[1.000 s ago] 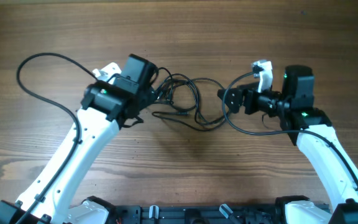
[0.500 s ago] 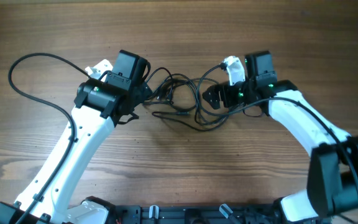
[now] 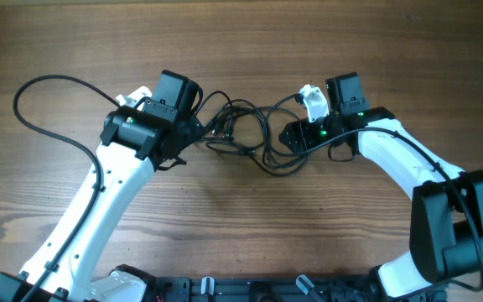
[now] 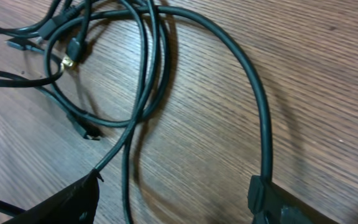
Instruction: Untangle cables
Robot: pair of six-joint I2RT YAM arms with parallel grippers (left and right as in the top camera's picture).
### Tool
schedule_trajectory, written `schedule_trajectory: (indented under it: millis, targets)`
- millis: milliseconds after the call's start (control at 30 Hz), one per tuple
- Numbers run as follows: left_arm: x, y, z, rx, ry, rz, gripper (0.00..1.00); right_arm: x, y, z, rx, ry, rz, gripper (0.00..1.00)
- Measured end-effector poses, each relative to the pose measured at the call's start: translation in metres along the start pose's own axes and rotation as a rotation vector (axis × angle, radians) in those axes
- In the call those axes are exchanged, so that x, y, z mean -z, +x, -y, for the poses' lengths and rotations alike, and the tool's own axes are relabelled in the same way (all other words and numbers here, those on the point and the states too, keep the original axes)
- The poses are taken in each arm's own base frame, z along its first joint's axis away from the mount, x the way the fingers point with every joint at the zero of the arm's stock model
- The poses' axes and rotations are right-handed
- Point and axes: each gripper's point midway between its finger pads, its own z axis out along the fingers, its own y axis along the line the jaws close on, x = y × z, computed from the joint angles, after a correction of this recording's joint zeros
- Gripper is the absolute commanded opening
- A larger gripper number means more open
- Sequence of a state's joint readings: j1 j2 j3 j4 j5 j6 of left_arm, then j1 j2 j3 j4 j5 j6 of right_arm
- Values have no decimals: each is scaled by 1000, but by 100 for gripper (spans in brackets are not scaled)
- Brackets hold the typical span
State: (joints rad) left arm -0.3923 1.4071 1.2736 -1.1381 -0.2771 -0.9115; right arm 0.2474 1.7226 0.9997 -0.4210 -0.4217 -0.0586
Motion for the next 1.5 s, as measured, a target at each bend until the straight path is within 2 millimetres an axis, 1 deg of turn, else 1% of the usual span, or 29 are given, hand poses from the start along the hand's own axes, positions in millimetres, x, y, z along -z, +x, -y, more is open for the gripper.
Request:
schedule_trajectory:
  millis: [100, 133, 167, 200, 300, 400, 500, 567, 633, 733, 1067, 1133, 1200, 1267, 1300, 1333, 1367, 1400, 1433, 1467, 1500]
  targets:
    - [0, 0, 3, -60, 12, 1, 100, 0, -5, 3, 9, 18, 20, 80]
    - [0, -2, 5, -109, 20, 6, 100, 0, -7, 4, 13, 23, 29, 80]
    - [0, -2, 5, -149, 21, 7, 100, 0, -10, 5, 17, 26, 40, 97]
    - [0, -2, 5, -224, 23, 8, 100, 1, -15, 5, 20, 28, 58, 100]
    - [0, 0, 7, -424, 33, 1, 100, 2, -27, 6, 24, 36, 108, 100]
    - [0, 1, 9, -575, 44, -2, 100, 2, -28, 6, 21, 36, 112, 100]
    - [0, -2, 14, -657, 63, 20, 100, 2, -28, 12, 19, 71, 110, 100]
    - [0, -3, 15, -683, 65, 24, 100, 2, -26, 19, 13, 111, 101, 100]
    - [0, -3, 15, -699, 64, 24, 100, 3, -19, 28, 11, 161, 72, 100]
    - [0, -3, 15, -710, 64, 25, 100, 3, -13, 32, 19, 185, 47, 99]
    - [0, -3, 15, -713, 64, 25, 100, 2, -13, 23, 21, 134, 49, 98]
    - [0, -3, 15, -713, 64, 25, 100, -1, -12, 24, 19, 131, 43, 98]
    - [0, -3, 15, -713, 64, 25, 100, -9, -6, 27, 10, 128, 19, 97]
    - [0, -3, 15, -713, 64, 25, 100, -16, 0, 28, 1, 119, -5, 92]
    - [0, -3, 15, -713, 64, 25, 100, -20, 3, 27, -2, 105, -13, 78]
    - [0, -3, 15, -713, 64, 25, 100, -22, 4, 27, -4, 99, -19, 62]
    - [0, -3, 15, -713, 64, 25, 100, -24, 6, 27, -7, 93, -25, 54]
    - [0, -3, 15, -713, 64, 25, 100, -26, 7, 27, -2, 88, -30, 43]
    - [0, -3, 15, -713, 64, 25, 100, -27, 7, 27, -4, 86, -31, 34]
    - [0, -3, 15, -713, 64, 25, 100, -28, 7, 27, -7, 84, -29, 24]
    - [0, -3, 15, -713, 64, 25, 100, -28, 6, 27, -8, 83, -26, 11]
